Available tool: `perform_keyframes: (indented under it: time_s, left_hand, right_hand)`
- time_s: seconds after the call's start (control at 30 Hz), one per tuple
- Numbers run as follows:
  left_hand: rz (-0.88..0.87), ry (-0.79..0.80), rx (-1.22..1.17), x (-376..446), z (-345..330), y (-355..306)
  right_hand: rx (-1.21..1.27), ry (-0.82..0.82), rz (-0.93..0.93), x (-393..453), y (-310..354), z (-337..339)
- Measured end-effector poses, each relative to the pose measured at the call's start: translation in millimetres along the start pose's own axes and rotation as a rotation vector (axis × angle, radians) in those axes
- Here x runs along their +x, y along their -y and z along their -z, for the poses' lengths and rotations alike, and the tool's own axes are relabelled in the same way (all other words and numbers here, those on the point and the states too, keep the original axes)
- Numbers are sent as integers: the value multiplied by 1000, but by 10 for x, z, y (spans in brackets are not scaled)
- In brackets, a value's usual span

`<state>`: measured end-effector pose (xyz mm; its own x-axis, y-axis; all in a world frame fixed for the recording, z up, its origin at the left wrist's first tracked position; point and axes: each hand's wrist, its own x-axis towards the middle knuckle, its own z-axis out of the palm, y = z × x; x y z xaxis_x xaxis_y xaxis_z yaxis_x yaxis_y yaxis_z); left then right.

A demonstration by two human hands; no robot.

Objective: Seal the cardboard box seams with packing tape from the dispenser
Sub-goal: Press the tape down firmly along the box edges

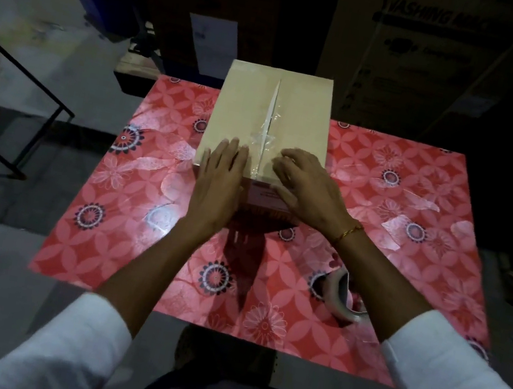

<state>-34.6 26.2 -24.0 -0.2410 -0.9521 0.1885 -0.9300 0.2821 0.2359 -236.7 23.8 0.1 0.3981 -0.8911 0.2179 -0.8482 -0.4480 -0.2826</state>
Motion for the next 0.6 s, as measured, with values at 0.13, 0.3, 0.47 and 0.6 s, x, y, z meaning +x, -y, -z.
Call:
perform_keyframes:
  time_s: [0.13,0.3,0.47,0.6]
  left_hand:
    - [-105,-181,-174,-408,-177,-408]
    - [-282,71,-455,-516,-598,-711]
    - [-52,352,-666,-429,-935,-1025]
    - [15,450,-687,-330,-1043,-1250]
  right_hand:
    - [88,-217,-121,-376,-235,94]
    - [293,-312,-478,-1129,-603,142]
    - [447,-32,-852,-1824,-871,-74]
    - [491,176,-886,-2005,-913,-269]
